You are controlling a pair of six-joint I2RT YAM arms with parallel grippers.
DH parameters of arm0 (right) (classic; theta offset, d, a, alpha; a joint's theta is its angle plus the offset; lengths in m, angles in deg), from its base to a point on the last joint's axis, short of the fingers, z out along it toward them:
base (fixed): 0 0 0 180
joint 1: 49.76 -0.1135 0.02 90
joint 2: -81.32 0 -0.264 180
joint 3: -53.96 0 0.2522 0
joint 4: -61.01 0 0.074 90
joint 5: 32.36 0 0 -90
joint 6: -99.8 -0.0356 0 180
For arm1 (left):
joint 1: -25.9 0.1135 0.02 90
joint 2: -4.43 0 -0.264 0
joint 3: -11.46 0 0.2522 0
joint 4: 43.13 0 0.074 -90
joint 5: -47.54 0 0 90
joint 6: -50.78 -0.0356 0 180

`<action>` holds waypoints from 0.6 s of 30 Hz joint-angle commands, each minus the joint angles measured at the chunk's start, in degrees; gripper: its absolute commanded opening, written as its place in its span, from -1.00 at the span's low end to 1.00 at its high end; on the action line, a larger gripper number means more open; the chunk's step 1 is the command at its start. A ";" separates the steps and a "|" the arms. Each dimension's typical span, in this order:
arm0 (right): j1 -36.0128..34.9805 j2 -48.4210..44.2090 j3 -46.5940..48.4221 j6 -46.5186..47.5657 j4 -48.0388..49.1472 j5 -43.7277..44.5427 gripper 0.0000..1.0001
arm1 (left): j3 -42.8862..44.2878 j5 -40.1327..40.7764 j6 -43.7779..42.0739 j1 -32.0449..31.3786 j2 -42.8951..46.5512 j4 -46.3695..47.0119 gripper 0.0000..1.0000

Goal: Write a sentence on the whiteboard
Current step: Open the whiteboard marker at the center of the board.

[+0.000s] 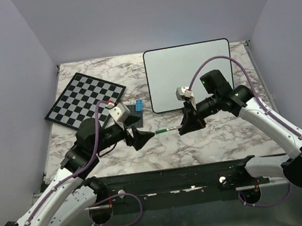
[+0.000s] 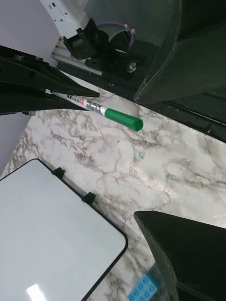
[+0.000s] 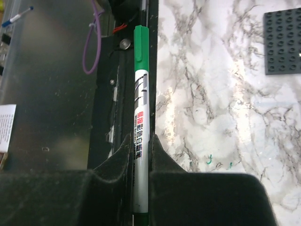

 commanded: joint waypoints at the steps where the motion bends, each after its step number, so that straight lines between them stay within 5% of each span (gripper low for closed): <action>1: 1.75 -2.03 -2.49 -7.60 9.53 0.07 -0.99 | -11.03 -1.26 14.57 0.40 1.34 22.58 0.97; 9: 1.76 -1.77 -4.25 -10.42 12.18 -2.39 -0.99 | -9.29 -7.94 17.22 0.40 -7.09 31.40 0.69; 14: 1.76 -2.21 -4.60 -10.33 12.18 -2.65 -0.99 | -6.22 -14.61 15.65 0.31 -11.75 29.30 0.37; 18: 1.76 -2.29 -4.34 -10.42 12.18 -2.48 -0.99 | -5.33 -16.38 13.36 0.40 -11.67 25.78 0.36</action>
